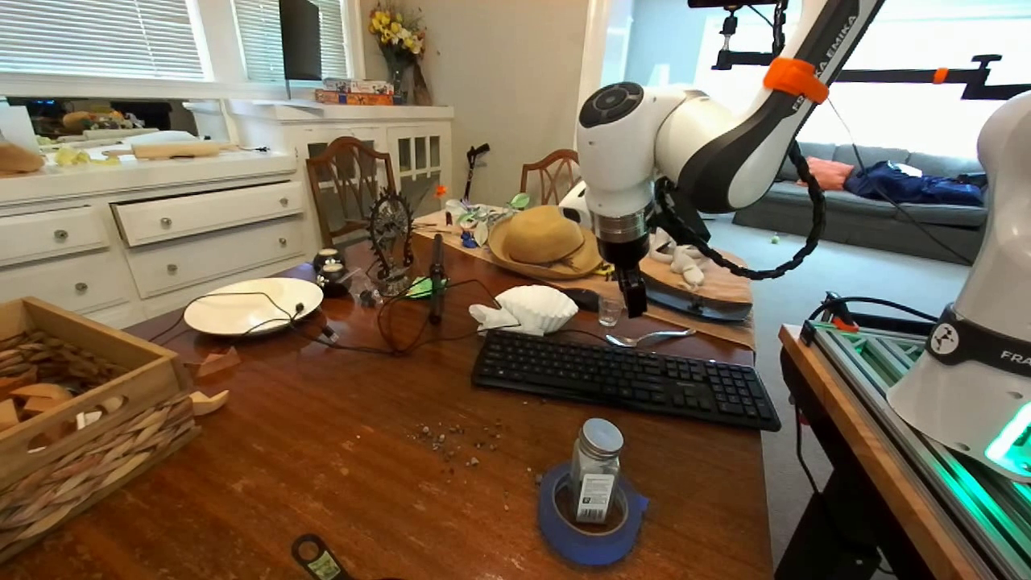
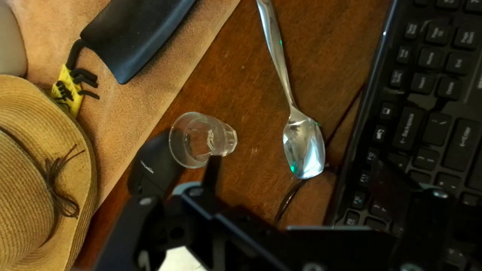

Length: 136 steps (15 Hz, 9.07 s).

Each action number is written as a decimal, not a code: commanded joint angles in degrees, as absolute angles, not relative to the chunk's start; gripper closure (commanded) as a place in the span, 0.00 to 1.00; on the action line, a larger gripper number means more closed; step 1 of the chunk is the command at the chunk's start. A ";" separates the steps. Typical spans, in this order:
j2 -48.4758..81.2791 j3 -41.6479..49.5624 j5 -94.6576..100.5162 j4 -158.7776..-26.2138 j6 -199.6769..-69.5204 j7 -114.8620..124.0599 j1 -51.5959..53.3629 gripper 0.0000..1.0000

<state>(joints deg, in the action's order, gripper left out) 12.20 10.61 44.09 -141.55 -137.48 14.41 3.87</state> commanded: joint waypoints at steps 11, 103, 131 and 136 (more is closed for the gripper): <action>9.45 8.87 74.39 -158.59 -145.64 11.38 -4.45 0.00; 39.21 0.88 57.60 -115.89 -142.74 41.76 8.01 0.00; 30.55 1.43 35.33 -117.89 -137.20 22.10 4.04 0.00; 27.73 -3.44 21.62 -120.06 -139.27 6.62 3.52 0.00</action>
